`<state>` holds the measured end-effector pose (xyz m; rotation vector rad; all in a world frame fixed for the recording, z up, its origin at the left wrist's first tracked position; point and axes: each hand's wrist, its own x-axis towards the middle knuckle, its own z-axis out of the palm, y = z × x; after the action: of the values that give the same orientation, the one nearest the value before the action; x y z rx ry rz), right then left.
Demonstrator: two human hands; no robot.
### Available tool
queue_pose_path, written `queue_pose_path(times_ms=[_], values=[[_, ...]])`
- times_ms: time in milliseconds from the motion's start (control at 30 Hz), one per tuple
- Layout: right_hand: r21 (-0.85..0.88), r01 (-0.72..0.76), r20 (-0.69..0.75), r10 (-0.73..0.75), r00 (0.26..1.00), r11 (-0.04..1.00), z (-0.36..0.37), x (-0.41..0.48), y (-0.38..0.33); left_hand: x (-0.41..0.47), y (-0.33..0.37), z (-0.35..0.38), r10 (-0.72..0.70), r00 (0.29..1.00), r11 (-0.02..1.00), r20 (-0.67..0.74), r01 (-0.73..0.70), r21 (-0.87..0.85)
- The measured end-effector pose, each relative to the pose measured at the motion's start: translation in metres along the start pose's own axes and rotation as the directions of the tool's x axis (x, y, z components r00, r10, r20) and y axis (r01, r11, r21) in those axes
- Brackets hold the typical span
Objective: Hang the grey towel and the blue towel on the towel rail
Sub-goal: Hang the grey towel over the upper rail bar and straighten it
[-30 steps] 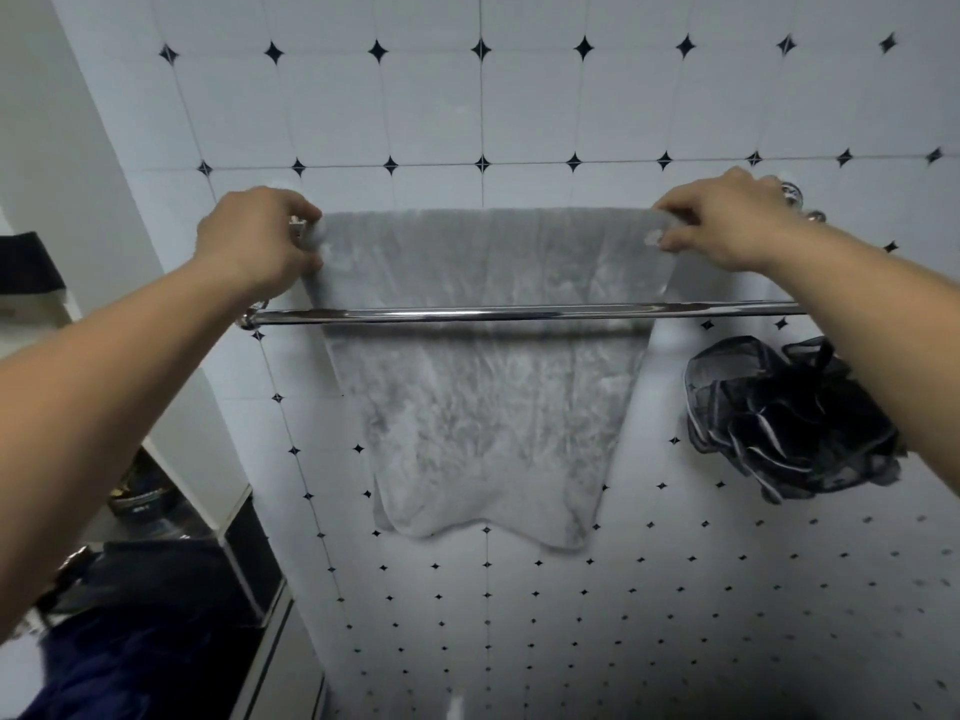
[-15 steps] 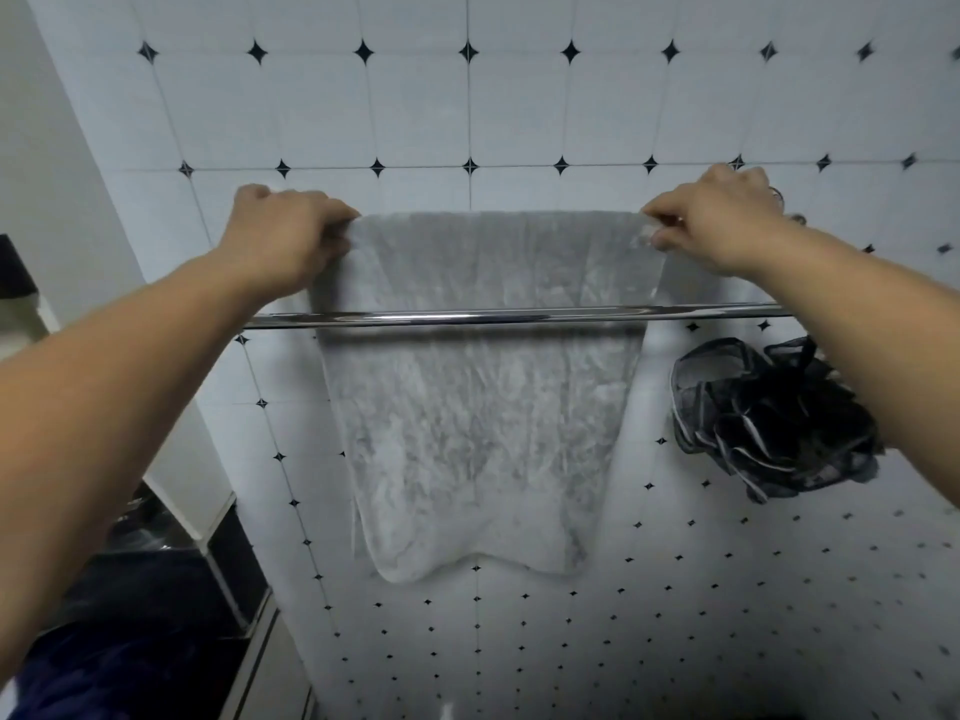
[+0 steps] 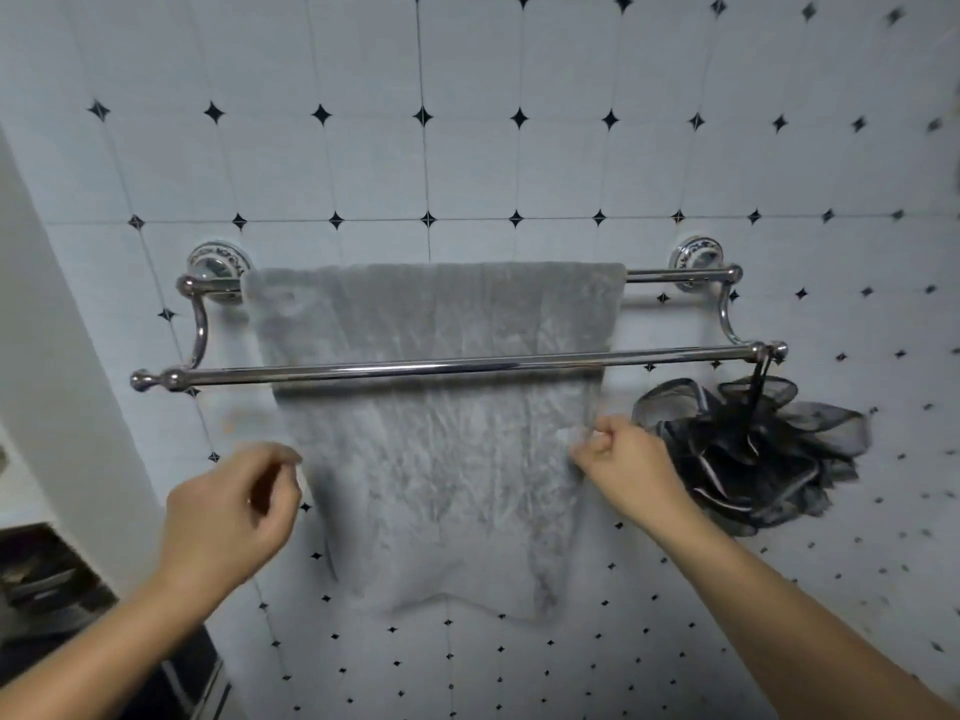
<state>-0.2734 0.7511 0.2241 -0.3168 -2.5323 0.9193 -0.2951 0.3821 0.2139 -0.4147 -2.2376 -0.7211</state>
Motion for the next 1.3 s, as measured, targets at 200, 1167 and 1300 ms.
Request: queue_pose_path(times_ms=[200,1167,1300], values=[[0.437,-0.297,0.278,0.186,0.942,0.849,0.026,0.050,0.023,0.005,-0.043,0.061,-0.477,0.786,0.767,0.393,0.591,-0.251],[0.308,-0.507,0.541,0.290,0.789,0.805,0.145,-0.034,0.162,-0.085,-0.110,0.133,-0.589,0.557,0.432,0.585,0.829,-0.355],[0.252,-0.561,0.597,0.330,0.732,0.788,0.160,-0.053,0.166,-0.111,-0.105,0.149,-0.544,0.521,0.411,0.658,0.849,-0.332]])
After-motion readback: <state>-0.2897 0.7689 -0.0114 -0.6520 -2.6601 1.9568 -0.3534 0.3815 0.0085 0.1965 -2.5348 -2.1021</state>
